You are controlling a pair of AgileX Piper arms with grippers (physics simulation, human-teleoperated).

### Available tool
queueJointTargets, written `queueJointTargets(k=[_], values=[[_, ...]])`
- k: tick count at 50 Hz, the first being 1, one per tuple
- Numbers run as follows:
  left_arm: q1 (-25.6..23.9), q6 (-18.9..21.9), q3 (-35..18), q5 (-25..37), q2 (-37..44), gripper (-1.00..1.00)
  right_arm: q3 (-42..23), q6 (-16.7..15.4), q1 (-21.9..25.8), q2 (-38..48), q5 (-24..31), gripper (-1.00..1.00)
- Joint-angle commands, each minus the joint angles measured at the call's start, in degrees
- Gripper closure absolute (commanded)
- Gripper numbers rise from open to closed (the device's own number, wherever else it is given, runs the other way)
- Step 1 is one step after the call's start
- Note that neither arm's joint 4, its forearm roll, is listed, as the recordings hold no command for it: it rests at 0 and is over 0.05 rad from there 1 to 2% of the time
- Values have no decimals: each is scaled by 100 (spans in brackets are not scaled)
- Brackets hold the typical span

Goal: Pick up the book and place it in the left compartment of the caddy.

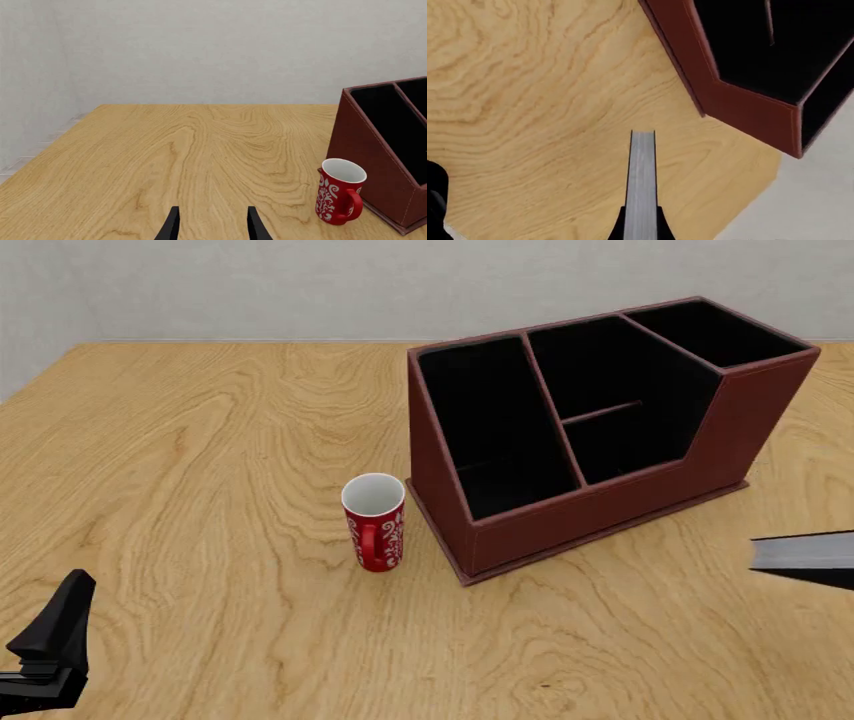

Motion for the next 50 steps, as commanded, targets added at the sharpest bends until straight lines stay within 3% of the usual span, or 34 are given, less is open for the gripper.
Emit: queueJointTargets(k=[1,3,7,14,16,22,23,24,27,29,32,33,34,35,37,39,42,47,48,50], values=[[0,0,0,0,0,-100,-473,624,307,-176,381,100],[0,0,0,0,0,-100,-470,634,319,-237,382,100],[0,0,0,0,0,-100,-570,1103,640,-212,384,100],[0,0,0,0,0,-100,-556,1580,1015,-294,385,100],[0,0,0,0,0,-100,-604,1913,1331,-298,385,100],[0,0,0,0,0,-100,-802,2449,1815,-245,385,100],[0,0,0,0,0,-100,-947,2758,1786,-72,385,100],[0,0,0,0,0,-100,-786,2399,1848,-292,385,100],[0,0,0,0,0,-100,-912,2707,2024,-197,385,100],[0,0,0,0,0,-100,-942,2699,2076,-217,385,100],[0,0,0,0,0,-100,-1200,3090,2402,-80,385,100],[0,0,0,0,0,-100,-1323,3408,2458,62,385,100],[0,0,0,0,0,-100,-1220,3144,2491,-64,385,100],[0,0,0,0,0,-100,-1280,3293,2517,5,385,100],[0,0,0,0,0,-100,-1252,3225,2378,22,385,100],[0,0,0,0,0,-100,-1315,3338,2567,36,385,100],[0,0,0,0,0,-100,-1424,3628,2540,231,385,100],[0,0,0,0,0,-100,-1456,3650,2693,278,385,100],[0,0,0,0,0,-100,-1549,3854,2782,393,385,100],[0,0,0,0,0,-100,-1508,3736,2636,444,385,100]])
